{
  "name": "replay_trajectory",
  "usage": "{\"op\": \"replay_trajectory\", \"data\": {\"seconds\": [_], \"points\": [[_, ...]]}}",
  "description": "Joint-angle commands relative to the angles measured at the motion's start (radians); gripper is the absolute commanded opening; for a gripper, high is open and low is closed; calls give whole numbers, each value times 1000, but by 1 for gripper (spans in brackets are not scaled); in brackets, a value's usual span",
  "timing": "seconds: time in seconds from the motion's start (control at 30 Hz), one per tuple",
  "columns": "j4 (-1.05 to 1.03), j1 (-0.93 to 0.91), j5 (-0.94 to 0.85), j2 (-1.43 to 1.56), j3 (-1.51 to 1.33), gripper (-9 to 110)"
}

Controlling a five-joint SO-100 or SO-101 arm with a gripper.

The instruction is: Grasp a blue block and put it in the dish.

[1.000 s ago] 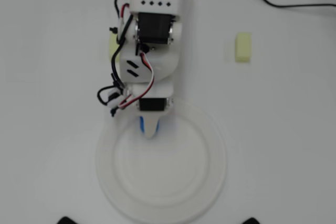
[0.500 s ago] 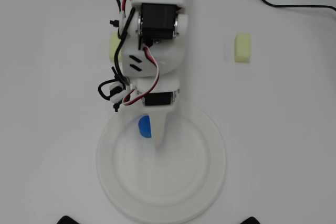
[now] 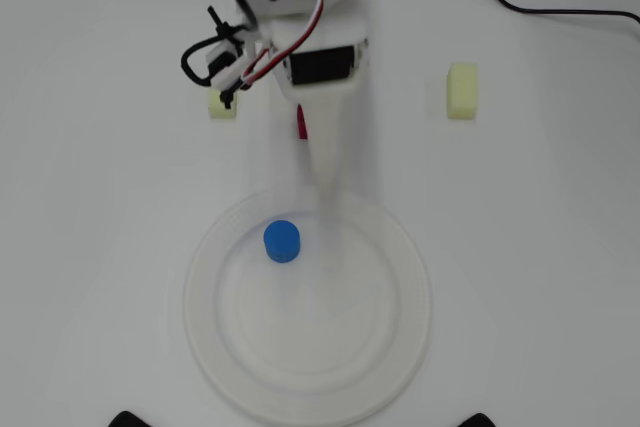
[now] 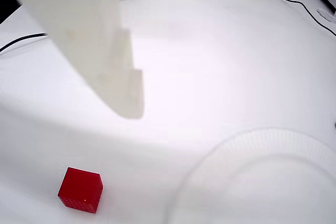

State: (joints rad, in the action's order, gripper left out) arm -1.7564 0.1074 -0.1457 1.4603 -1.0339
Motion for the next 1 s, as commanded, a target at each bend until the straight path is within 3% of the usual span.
{"op": "replay_trajectory", "data": {"seconds": [0.0,0.2,0.67,0.97], "points": [[-6,12,-15,164,-89,37],[21,6,-20,379,-336,37],[348,-40,-34,1117,-1210,39],[462,-69,-67,1565,-1606,36]]}}
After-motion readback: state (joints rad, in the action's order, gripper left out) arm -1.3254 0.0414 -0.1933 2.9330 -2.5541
